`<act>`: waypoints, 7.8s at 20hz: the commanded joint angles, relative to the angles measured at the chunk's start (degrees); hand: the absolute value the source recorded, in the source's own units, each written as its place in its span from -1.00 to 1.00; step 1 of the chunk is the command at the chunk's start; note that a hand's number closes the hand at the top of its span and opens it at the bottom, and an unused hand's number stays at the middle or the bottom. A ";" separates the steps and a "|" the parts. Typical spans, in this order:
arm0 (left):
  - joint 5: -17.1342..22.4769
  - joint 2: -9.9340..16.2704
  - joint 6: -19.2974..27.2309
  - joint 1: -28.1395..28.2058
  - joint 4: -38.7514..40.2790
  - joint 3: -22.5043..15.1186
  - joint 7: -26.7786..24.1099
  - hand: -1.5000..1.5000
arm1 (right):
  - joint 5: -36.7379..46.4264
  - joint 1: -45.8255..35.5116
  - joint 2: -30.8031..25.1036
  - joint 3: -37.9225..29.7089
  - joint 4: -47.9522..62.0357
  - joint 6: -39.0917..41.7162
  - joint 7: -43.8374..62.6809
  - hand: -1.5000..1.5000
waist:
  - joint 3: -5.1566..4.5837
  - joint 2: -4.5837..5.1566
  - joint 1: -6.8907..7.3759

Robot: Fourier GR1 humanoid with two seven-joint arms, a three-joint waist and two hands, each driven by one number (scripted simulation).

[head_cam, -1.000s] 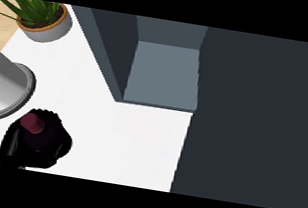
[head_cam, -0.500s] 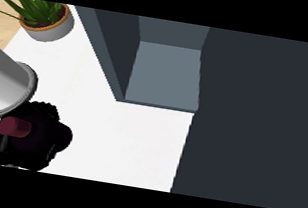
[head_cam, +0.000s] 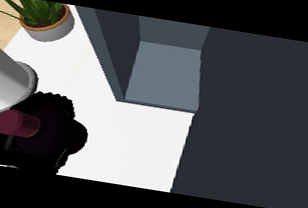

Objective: Pick up the wine, place it into the cabinet and close the cabinet

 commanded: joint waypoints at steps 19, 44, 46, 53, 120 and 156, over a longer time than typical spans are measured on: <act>-8.83 -10.85 23.85 -23.26 -4.35 -16.38 23.90 1.00 | -6.05 2.95 0.49 -2.42 -7.02 1.07 2.28 -1.00 | 0.00 0.11 -0.85; -0.69 -10.90 41.20 -39.01 17.20 -21.42 12.97 1.00 | -8.60 5.47 -0.38 -2.96 -9.45 3.95 3.00 -1.00 | -0.04 0.22 -1.51; -1.37 -10.90 38.95 -37.47 14.83 -19.85 13.80 1.00 | -10.02 -0.42 -1.78 -6.65 -6.94 2.32 4.66 -1.00 | -0.05 0.17 -0.71; -0.63 -10.90 41.28 -38.84 21.44 -21.36 9.18 1.00 | -9.60 0.00 -1.08 -7.43 -3.54 3.22 1.36 -1.00 | -0.01 0.16 -0.57; 15.12 -10.90 25.27 -67.30 83.78 8.09 -21.76 1.00 | -7.68 3.93 2.32 -1.96 -2.96 5.38 -1.72 -1.00 | -0.05 1.09 -3.74; 9.93 -9.94 27.57 -64.41 92.65 10.30 -30.74 -1.00 | -7.12 -1.08 1.20 -2.58 -1.04 5.33 -0.53 -1.00 | -0.11 1.75 -4.32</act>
